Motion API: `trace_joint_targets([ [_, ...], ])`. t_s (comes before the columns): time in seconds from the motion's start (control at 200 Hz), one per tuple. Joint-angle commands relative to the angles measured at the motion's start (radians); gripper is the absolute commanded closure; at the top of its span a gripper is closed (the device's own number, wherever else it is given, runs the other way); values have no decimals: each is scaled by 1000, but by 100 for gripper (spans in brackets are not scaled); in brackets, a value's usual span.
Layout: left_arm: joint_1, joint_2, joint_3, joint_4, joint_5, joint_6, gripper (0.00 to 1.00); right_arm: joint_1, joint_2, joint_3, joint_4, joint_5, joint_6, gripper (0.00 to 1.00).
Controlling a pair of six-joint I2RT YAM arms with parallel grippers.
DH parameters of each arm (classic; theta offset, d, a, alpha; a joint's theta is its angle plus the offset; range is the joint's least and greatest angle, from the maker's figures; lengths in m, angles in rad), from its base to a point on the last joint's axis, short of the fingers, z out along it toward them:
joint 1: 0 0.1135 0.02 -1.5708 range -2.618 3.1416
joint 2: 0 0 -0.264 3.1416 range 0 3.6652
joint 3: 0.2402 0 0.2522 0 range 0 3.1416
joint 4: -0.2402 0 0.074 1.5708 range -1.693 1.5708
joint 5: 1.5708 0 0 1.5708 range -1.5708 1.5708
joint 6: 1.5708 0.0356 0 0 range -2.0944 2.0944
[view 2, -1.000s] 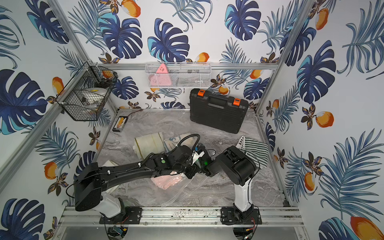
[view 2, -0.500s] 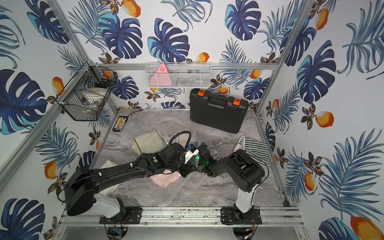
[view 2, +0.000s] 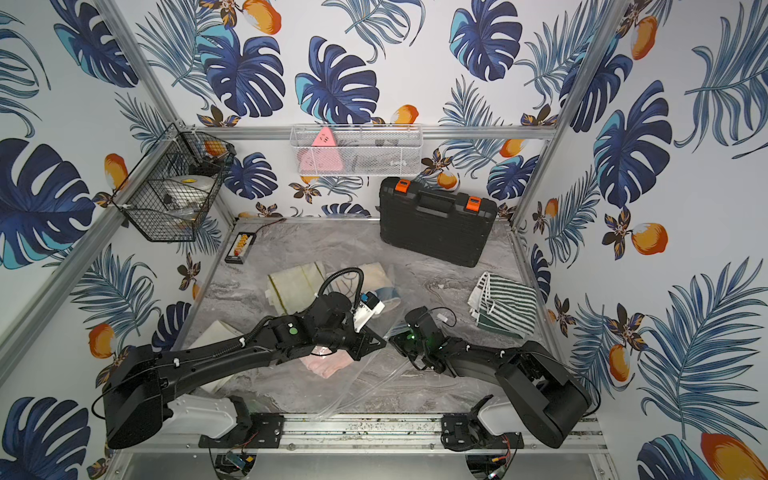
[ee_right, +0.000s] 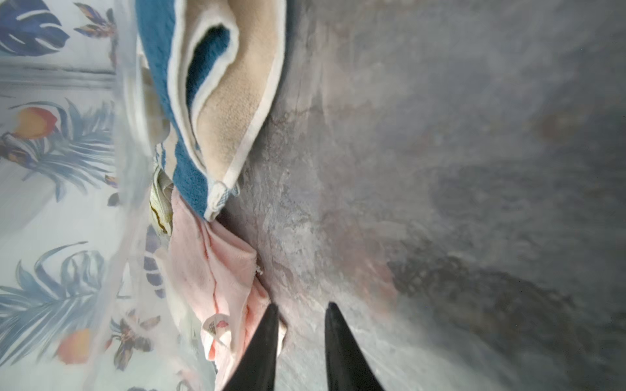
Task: Place the folded towel into the vacuum bag
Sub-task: Adjust the towel in the vacuum bag.
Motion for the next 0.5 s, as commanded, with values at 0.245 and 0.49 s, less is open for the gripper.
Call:
trace_joint_targets([
  [0.245,-29,-3,-18,48,12,-29,100,81,390,116,518,186,183,85],
  [0.49,-29,-9,-28,30,-2,-25,100,90,532,165,636,421,303,86],
])
